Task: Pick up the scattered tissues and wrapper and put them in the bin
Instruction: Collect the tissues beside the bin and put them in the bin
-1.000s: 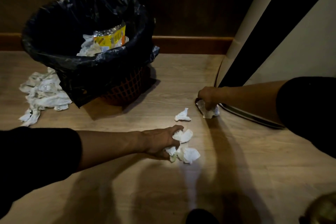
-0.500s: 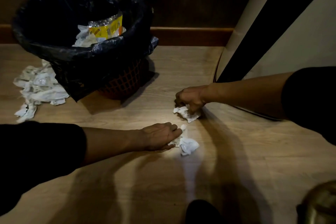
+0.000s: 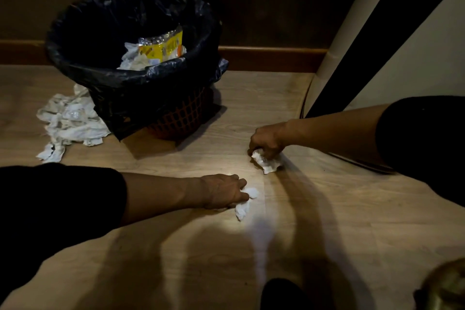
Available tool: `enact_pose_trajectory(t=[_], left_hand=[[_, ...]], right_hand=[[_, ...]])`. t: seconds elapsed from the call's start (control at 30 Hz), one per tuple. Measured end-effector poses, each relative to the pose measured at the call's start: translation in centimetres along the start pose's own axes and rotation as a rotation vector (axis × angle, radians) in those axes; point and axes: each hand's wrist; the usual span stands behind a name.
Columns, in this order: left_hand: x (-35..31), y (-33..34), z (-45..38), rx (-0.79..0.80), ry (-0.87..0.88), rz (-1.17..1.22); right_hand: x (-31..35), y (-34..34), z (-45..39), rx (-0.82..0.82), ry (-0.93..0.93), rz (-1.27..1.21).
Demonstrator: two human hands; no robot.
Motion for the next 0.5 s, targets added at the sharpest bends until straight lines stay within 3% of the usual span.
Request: enact_pose_trajectory(t=[0.23, 0.5], left_hand=[[1.5, -3.0, 5.2, 0.004, -0.191, 0.17], [1.9, -9.7, 8.6, -0.21, -0.261, 0.144]], right_hand=[[-3.5, -3.5, 2.4, -0.087, 0.153, -0.005], [-4.2, -9.7, 6.4, -0.191, 0.295, -0.02]])
Point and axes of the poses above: each hand's wrist, its own z-axis away from the middle knuckle, its own y-axis out of the palm, x = y × z, and after that the axes turned 11 degrees about z, right-handed
